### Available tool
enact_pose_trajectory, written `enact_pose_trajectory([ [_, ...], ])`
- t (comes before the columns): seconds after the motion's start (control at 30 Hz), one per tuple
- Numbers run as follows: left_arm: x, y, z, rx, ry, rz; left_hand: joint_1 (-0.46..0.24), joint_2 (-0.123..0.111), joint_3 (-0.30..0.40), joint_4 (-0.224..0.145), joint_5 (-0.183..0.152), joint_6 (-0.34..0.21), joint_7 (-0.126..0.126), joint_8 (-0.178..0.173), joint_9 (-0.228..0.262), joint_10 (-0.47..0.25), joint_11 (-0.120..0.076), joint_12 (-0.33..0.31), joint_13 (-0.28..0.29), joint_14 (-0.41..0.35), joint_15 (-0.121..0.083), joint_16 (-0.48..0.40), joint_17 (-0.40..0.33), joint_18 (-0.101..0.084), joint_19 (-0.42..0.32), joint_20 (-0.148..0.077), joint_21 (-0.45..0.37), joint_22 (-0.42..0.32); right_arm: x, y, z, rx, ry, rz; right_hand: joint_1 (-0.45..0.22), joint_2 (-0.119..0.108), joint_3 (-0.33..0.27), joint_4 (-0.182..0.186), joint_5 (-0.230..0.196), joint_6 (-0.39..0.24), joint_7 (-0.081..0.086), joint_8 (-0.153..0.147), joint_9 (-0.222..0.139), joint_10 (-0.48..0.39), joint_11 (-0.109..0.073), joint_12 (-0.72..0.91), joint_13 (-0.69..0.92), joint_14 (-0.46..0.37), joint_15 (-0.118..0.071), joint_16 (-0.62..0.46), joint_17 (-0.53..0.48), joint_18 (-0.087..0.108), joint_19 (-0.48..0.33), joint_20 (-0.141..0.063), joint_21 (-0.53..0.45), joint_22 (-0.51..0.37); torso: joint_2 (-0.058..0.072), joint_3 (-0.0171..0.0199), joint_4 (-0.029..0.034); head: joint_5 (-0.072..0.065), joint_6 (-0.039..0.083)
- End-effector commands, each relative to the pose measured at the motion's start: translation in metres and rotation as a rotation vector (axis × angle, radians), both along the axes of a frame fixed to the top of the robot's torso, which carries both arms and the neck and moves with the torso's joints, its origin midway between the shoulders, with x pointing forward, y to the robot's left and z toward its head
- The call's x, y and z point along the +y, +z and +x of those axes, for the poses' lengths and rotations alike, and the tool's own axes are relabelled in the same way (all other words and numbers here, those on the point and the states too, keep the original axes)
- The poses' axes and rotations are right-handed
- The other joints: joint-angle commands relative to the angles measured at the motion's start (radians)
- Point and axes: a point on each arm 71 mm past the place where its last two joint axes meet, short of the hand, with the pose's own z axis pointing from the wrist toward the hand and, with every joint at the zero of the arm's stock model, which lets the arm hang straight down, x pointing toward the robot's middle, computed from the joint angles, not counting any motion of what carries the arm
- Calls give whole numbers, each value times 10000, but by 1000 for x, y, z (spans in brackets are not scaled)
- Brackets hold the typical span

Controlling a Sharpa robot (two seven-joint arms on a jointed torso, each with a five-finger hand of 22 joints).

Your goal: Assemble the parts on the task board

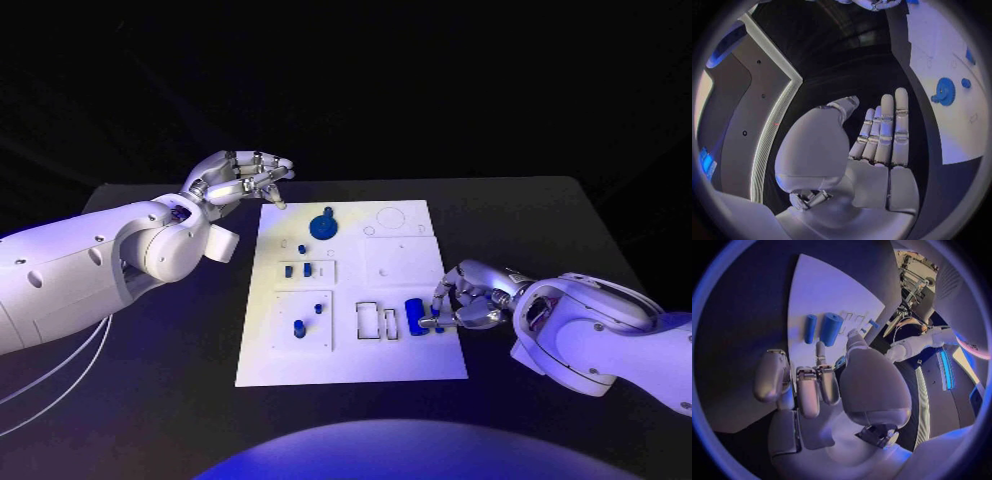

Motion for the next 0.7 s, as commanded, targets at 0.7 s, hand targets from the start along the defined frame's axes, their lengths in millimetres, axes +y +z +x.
enact_pose_trajectory([
  [0.7,1,0,0,47,-58,-76,-42,22,-9,79,-8,-95,545,100,-13,-81,-13,84,-8,-61,44,3,24,125,74,37,-55,-17,16,-7,7,-276,12,-590,-123,324,-245,3,42,60,-58,39,127,140,-22,-66,1293,852,-21,4,1743,-9,72,31,-35,1509,5,5,15,99,-43],
])
